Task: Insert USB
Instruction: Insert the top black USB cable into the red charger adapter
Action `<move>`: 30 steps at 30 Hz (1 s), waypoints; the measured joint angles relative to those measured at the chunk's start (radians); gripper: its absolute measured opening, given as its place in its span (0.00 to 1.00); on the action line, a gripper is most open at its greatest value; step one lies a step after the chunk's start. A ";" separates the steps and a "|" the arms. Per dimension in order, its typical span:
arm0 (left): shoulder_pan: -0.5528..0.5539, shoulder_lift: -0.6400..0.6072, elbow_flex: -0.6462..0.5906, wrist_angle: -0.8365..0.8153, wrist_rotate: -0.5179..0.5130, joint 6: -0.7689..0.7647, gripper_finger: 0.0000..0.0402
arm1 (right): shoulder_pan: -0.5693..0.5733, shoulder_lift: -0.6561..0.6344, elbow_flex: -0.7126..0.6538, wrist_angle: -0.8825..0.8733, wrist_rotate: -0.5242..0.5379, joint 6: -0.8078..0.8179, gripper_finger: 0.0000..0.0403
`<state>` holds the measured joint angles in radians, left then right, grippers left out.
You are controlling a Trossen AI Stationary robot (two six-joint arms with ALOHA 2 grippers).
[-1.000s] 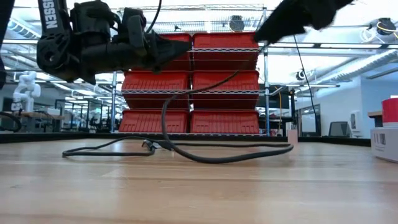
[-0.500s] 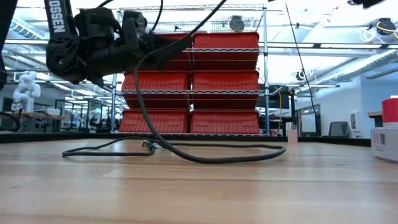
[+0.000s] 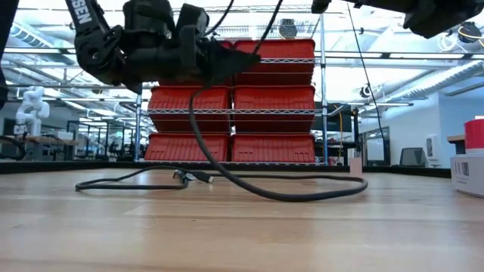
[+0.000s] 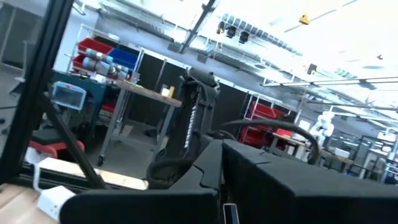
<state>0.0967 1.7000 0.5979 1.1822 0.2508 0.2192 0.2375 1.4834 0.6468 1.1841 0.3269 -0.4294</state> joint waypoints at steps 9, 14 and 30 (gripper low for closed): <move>-0.006 0.000 0.003 0.050 0.101 -0.089 0.20 | -0.006 0.000 0.000 -0.114 0.067 0.029 0.00; -0.023 0.000 0.004 0.050 0.075 -0.107 0.24 | -0.014 0.000 0.000 -0.099 0.066 0.033 0.00; -0.109 0.000 0.225 -0.323 -0.246 0.009 0.33 | -0.023 0.000 0.000 -0.112 0.035 0.078 0.00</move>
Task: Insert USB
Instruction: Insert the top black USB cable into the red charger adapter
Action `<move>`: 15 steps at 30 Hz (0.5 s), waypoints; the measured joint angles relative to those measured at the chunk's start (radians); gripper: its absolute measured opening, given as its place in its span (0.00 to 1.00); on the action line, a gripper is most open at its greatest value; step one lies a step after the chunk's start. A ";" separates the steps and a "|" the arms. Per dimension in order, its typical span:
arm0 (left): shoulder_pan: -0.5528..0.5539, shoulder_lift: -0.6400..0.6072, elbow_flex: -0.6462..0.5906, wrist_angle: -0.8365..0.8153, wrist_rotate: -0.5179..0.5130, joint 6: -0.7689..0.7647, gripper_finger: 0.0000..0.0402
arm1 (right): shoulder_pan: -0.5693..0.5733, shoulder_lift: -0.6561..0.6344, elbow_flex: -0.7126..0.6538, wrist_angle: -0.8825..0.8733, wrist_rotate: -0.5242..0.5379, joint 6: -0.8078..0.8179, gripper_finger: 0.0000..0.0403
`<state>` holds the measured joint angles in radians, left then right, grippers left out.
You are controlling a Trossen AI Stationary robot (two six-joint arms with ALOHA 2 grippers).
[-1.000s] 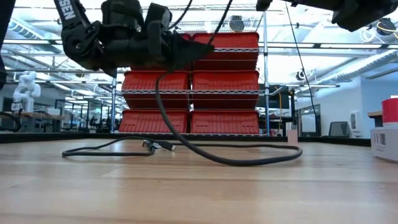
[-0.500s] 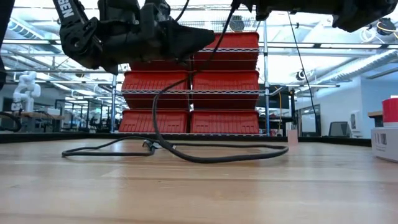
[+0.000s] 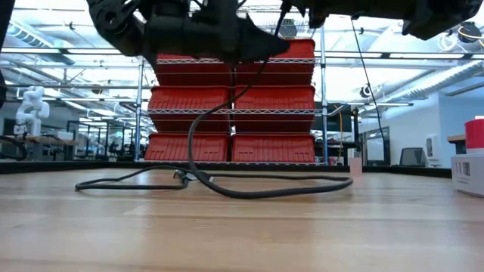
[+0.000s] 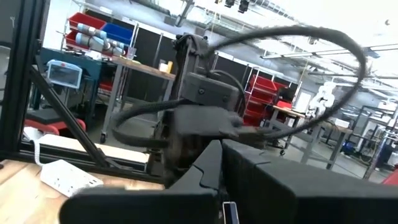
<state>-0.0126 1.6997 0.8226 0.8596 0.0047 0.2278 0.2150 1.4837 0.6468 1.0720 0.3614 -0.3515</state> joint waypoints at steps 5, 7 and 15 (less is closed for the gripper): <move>-0.004 0.000 0.009 -0.059 -0.088 0.039 0.20 | 0.003 0.000 0.000 -0.015 0.016 0.000 0.00; -0.011 0.000 0.009 -0.066 -0.089 0.051 0.08 | 0.009 0.000 0.000 -0.024 0.047 -0.001 0.00; -0.046 -0.014 0.010 -0.157 -0.210 0.102 0.02 | 0.063 -0.015 0.000 -0.123 0.215 -0.007 0.00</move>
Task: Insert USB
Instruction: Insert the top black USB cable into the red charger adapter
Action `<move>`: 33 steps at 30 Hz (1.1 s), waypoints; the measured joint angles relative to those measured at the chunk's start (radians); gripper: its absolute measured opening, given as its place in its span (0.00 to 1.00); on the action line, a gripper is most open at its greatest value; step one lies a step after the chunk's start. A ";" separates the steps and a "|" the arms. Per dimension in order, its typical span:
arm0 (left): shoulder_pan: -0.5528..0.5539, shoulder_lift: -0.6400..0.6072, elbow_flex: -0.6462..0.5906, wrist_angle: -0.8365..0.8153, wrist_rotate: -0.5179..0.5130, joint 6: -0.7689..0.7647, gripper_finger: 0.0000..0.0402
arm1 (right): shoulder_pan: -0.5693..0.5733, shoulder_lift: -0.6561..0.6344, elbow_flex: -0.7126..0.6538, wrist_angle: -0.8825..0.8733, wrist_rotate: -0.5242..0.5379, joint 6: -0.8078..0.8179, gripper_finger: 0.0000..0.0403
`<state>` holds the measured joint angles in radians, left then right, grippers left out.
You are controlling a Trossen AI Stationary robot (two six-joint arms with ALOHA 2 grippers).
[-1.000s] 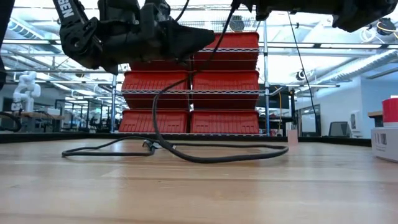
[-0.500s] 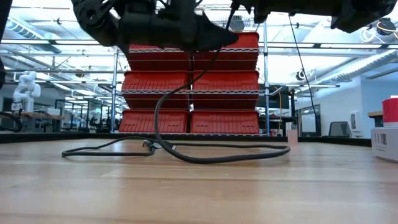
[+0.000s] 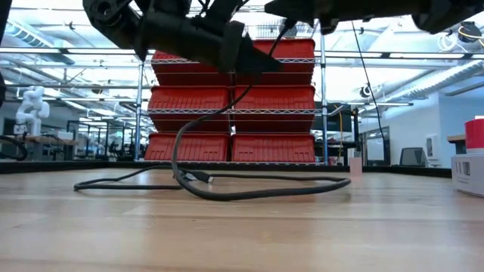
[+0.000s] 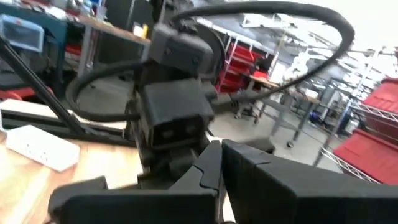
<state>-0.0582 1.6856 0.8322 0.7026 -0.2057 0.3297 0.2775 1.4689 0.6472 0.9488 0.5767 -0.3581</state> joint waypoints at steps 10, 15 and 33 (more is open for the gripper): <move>-0.031 -0.099 0.000 -0.238 -0.115 0.027 0.02 | 0.133 -0.173 0.000 -0.366 0.187 0.171 0.11; -0.040 -0.128 -0.001 -0.344 -0.144 0.027 0.02 | 0.225 -0.291 0.000 -0.748 0.179 0.496 0.19; -0.049 -0.131 0.000 -0.515 -0.169 -0.003 0.02 | 0.493 -0.303 0.000 -1.574 -0.304 1.455 0.00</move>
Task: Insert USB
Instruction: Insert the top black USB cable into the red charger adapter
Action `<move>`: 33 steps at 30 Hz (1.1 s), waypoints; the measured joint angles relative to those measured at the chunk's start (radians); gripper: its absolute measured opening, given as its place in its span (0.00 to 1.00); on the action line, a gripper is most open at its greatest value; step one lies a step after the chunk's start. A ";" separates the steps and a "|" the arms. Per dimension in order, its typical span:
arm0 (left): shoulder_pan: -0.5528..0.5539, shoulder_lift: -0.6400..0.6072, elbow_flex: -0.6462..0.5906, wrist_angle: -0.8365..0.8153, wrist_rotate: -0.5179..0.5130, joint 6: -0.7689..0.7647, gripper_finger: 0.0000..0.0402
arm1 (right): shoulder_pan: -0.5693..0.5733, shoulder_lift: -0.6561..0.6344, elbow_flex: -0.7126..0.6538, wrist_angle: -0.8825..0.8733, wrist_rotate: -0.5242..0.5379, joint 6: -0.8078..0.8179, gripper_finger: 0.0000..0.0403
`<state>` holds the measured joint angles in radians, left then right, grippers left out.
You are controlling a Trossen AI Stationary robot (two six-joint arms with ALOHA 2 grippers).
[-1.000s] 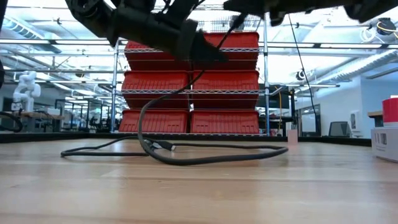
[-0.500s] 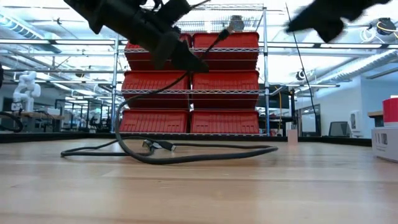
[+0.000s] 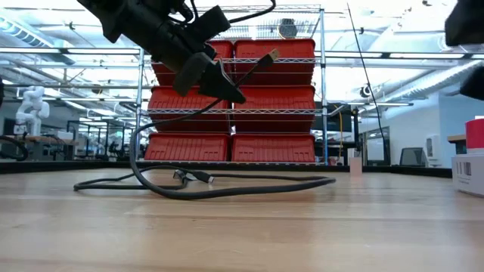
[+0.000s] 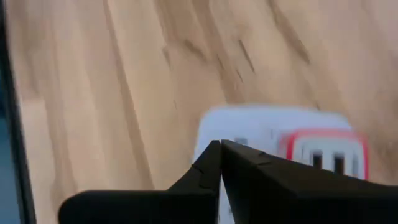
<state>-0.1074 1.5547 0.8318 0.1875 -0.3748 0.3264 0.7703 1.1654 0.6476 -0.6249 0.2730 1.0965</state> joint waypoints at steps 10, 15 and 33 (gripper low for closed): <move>-0.001 0.000 0.000 -0.017 0.000 -0.009 0.02 | -0.004 0.076 0.007 -0.135 -0.117 0.089 0.00; -0.002 0.000 0.000 -0.016 0.013 -0.033 0.02 | -0.062 0.118 0.007 -0.057 -0.116 0.011 0.00; -0.033 0.000 0.004 0.015 0.024 -0.030 0.02 | -0.384 0.300 0.006 0.382 -0.092 -0.430 0.00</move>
<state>-0.1400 1.5551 0.8360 0.2027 -0.3508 0.2968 0.3862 1.4656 0.6533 -0.2425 0.1811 0.6670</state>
